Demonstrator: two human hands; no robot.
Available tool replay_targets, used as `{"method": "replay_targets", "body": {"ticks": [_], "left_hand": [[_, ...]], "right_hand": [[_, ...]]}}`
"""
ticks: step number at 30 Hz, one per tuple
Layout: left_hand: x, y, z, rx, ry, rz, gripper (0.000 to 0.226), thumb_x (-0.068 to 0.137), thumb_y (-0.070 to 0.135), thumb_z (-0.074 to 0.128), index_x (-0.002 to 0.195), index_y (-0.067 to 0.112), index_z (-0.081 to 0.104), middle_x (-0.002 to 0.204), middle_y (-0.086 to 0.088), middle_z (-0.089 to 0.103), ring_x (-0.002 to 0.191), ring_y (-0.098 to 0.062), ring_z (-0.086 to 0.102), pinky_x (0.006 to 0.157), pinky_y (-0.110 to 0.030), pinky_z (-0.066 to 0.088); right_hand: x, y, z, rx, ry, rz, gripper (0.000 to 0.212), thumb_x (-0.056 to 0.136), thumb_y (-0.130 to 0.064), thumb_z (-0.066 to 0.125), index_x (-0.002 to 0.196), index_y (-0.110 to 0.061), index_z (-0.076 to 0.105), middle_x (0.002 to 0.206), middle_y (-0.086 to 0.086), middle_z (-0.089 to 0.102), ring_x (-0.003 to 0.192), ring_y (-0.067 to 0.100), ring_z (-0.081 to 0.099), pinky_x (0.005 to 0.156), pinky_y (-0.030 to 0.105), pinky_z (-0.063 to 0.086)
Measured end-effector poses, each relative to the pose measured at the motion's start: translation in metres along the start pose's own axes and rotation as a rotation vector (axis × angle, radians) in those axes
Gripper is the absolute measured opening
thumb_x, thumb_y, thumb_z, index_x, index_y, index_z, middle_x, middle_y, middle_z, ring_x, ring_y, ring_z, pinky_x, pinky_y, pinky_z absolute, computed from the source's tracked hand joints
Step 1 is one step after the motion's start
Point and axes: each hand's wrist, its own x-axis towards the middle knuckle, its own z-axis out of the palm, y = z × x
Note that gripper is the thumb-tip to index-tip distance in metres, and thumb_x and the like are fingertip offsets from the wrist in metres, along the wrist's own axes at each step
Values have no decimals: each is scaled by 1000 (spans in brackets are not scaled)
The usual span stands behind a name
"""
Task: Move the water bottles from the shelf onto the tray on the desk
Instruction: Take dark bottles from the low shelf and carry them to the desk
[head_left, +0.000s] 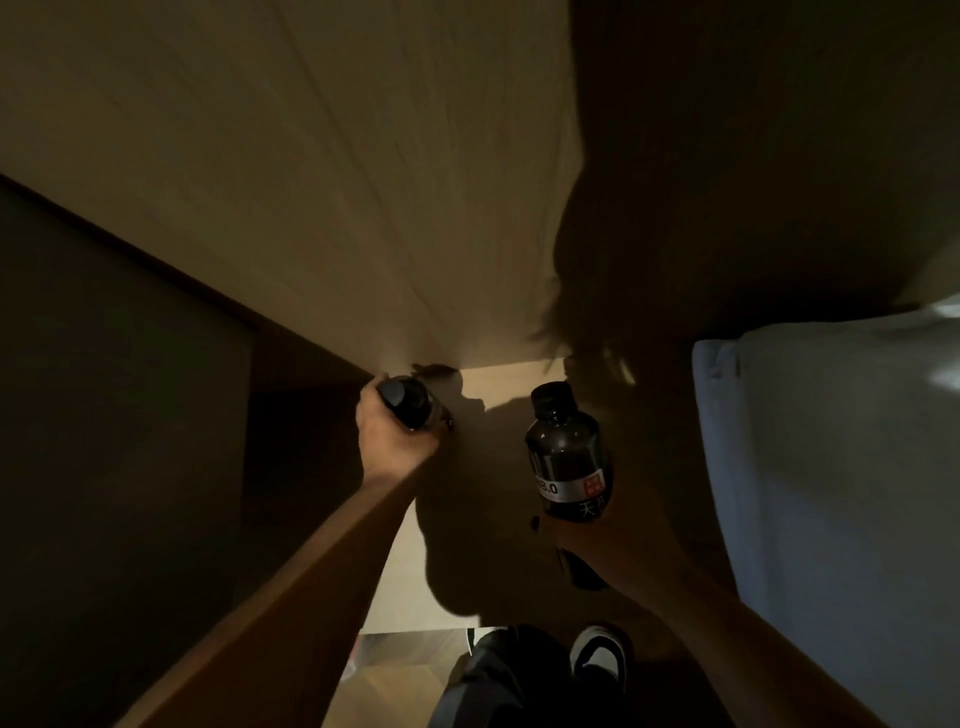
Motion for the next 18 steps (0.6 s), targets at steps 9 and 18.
{"method": "replay_targets", "body": {"ticks": [9,18], "left_hand": [[19,0,4,33,41,-65,69,70,6,79,130,12,45,132,-9,54,126,-27,48,106,-35,35],[-14,15,-8,-80,-18,-5,59,63,10,84,115,15,56,106,2,62,102,-14,59,83,-21,45]], "right_hand": [[3,-3,-3,34,36,59,44,70,-4,77,103,-20,53,81,-2,62,61,-1,63,49,6,45],[-11,-10,-10,34,60,37,39,70,-1,77,100,-12,56,79,1,62,58,-4,62,47,6,45]]}}
